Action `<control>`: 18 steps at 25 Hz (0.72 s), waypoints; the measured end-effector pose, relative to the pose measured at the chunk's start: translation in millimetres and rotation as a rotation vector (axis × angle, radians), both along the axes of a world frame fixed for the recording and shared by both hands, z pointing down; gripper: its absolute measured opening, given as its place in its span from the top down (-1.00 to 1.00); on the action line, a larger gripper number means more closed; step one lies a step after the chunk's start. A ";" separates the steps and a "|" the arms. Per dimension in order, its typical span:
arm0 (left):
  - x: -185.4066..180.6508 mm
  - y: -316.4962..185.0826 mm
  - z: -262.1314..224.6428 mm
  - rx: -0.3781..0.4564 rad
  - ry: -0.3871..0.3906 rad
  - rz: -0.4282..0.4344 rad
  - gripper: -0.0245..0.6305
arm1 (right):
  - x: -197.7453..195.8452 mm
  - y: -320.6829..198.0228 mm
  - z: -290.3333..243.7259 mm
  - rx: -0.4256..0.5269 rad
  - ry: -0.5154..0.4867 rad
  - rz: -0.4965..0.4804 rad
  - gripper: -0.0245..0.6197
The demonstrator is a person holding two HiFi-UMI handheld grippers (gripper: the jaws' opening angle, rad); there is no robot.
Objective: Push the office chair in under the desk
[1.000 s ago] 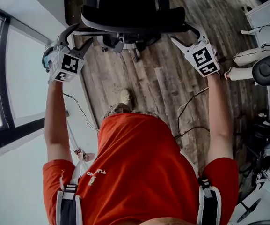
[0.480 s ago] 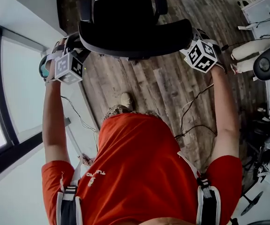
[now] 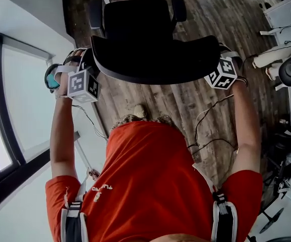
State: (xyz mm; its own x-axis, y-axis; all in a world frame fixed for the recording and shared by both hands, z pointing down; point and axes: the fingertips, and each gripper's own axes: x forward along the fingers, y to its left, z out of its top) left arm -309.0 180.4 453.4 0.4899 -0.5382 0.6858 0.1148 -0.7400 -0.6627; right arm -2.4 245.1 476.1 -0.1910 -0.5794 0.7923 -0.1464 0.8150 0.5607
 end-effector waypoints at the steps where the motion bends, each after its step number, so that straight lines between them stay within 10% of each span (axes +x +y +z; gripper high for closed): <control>1: 0.8 -0.8 0.6 0.003 -0.006 0.010 0.40 | 0.4 -0.4 0.6 0.004 -0.001 -0.006 0.51; 18: 40.8 -72.2 2.5 -0.024 -0.052 0.044 0.50 | 43.8 -73.9 -1.9 0.014 0.009 -0.002 0.54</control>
